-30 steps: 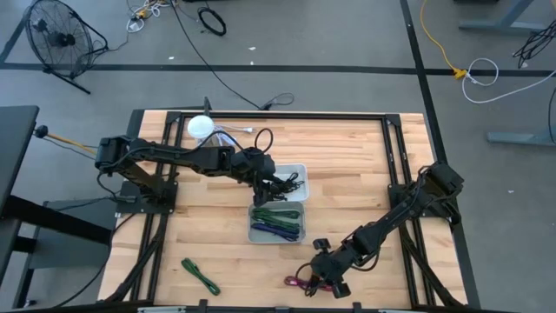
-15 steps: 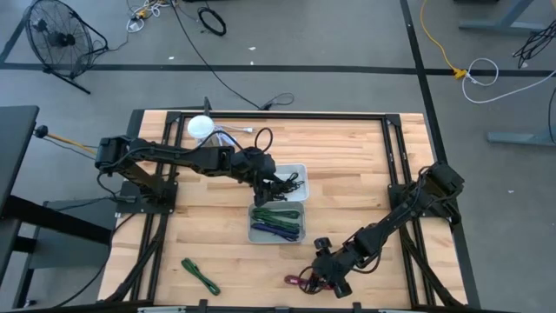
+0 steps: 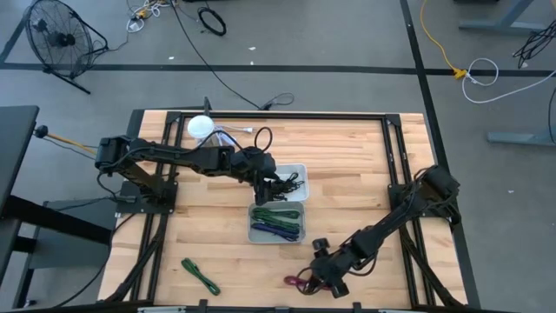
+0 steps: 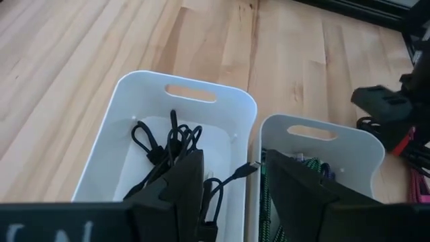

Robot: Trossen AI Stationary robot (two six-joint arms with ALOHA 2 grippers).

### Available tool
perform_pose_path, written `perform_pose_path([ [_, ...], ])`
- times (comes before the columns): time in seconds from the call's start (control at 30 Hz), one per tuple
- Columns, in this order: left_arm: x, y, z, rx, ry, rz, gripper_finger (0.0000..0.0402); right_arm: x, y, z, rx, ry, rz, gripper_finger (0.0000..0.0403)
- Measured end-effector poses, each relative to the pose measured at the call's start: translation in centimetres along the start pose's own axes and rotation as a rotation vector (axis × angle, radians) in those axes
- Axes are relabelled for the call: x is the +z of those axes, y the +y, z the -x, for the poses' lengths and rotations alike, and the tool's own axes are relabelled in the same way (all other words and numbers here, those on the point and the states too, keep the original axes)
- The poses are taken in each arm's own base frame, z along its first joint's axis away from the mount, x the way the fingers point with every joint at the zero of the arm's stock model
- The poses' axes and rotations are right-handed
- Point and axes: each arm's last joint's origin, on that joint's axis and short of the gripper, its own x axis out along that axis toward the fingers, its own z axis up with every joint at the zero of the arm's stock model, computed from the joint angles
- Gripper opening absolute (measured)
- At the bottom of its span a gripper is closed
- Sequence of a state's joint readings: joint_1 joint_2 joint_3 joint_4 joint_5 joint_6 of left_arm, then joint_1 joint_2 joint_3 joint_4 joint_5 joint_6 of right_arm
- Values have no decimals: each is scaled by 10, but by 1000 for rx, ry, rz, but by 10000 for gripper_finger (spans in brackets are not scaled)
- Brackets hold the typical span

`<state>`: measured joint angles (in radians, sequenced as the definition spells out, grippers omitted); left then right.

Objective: Pick & Place USB Port
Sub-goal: Put the black charger cable into the white container

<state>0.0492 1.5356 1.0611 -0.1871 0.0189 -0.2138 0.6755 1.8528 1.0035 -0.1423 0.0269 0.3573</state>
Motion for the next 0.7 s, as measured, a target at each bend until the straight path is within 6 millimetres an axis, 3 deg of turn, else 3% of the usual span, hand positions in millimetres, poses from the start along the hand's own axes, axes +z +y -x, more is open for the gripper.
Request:
perform_pose_path([
  [0.27, 0, 0, 0, -1, -2, 0, 167, -4, -1, -15, -5, 16, 7, 216],
  [0.37, 0, 0, 0, -1, -2, 0, 167, -4, -2, -14, -2, 22, 6, 164],
  [0.5, 0, 0, 0, -1, -2, 0, 167, -4, 0, -12, 39, 36, 17, 50],
  [0.7, 0, 0, 0, -1, -2, 0, 167, -3, 3, -7, 127, 52, 0, 46],
])
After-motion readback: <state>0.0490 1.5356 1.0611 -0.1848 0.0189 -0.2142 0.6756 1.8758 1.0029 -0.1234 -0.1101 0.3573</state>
